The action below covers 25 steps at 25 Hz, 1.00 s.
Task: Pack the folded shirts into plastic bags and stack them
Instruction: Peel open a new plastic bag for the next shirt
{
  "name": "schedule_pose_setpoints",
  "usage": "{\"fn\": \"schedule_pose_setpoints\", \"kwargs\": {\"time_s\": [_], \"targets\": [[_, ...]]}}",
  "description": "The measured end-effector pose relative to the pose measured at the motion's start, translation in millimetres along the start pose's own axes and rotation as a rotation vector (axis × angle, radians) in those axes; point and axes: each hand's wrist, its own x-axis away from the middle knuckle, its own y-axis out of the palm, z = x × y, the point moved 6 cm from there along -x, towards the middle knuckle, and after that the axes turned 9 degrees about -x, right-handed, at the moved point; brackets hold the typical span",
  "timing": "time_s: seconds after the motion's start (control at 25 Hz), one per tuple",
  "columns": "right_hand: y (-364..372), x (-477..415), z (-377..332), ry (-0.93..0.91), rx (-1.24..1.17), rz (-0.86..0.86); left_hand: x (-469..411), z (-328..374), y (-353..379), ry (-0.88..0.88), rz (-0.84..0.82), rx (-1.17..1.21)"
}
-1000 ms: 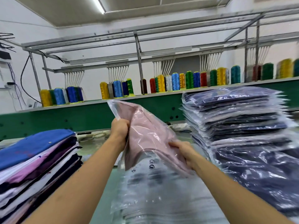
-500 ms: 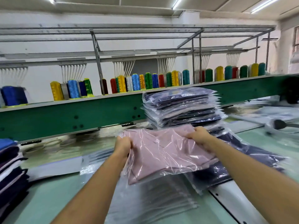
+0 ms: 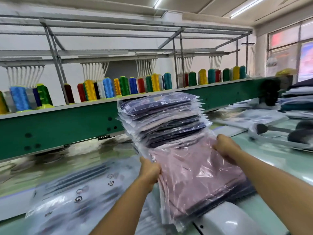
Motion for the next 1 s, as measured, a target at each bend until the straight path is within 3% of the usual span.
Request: {"fn": "schedule_pose_setpoints", "kwargs": {"time_s": [0.16, 0.24, 0.36, 0.6, 0.84, 1.0], "targets": [[12, -14, 19, 0.019, 0.215, 0.058, -13, 12, 5, 0.234, 0.263, -0.843], [18, -18, 21, 0.009, 0.331, 0.078, -19, 17, 29, 0.368, 0.139, -0.997], [22, -21, 21, 0.003, 0.444, 0.116, -28, 4, 69, 0.457, -0.066, -1.126], [58, -23, 0, -0.308, 0.344, 0.078, -42, -25, 94, 0.383, -0.115, -1.176], [71, -28, 25, -0.21, 0.192, -0.062, -44, -25, 105, 0.38, -0.134, -1.184], [75, -29, 26, -0.144, 0.279, -0.121, -43, -23, 99, 0.412, -0.164, -1.159]]}}
